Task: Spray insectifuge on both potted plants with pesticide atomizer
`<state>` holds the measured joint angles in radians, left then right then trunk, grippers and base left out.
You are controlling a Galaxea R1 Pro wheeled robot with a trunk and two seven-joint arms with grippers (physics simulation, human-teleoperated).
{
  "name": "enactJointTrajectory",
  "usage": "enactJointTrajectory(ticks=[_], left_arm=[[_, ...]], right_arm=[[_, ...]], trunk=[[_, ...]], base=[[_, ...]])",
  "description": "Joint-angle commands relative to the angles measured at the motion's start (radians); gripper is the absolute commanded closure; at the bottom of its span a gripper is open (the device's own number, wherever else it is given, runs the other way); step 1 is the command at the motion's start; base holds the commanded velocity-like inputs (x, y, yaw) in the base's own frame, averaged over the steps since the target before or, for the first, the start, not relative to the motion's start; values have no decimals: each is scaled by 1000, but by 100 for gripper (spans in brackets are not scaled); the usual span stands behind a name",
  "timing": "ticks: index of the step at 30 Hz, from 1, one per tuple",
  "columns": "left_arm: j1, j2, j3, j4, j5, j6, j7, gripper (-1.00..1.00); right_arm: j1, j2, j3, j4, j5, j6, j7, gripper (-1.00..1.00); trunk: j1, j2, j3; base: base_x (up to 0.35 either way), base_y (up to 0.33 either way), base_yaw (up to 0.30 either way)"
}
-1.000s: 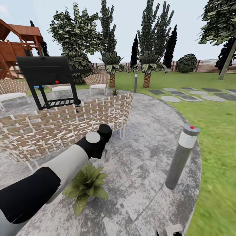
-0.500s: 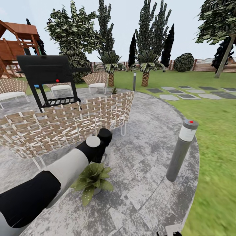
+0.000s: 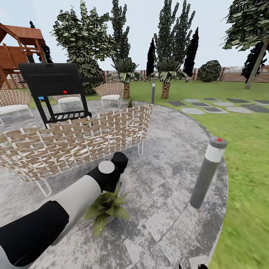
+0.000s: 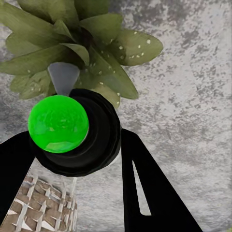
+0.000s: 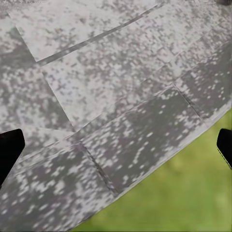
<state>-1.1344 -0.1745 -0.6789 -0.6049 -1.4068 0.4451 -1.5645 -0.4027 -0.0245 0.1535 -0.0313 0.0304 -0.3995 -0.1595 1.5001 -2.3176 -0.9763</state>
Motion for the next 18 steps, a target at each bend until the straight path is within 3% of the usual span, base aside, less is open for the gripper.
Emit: enactJointTrajectory(ticks=[1, 12, 18], left_arm=[[-1, 0, -2, 0, -4, 11, -6, 100], [7, 0, -4, 0, -5, 12, -6, 100], [22, 0, -7, -2, -7, 11, -6, 100]], right_arm=[[-1, 0, 8, 1, 3, -1, -8, -100], [-1, 1, 8, -1, 3, -1, -9, -100], [0, 2, 8, -1, 2, -1, -9, -100]], trunk=[[0, 0, -1], [0, 0, -1], [0, 0, -1]], base=[[281, 0, 0], [69, -6, 4], [120, -207, 223]])
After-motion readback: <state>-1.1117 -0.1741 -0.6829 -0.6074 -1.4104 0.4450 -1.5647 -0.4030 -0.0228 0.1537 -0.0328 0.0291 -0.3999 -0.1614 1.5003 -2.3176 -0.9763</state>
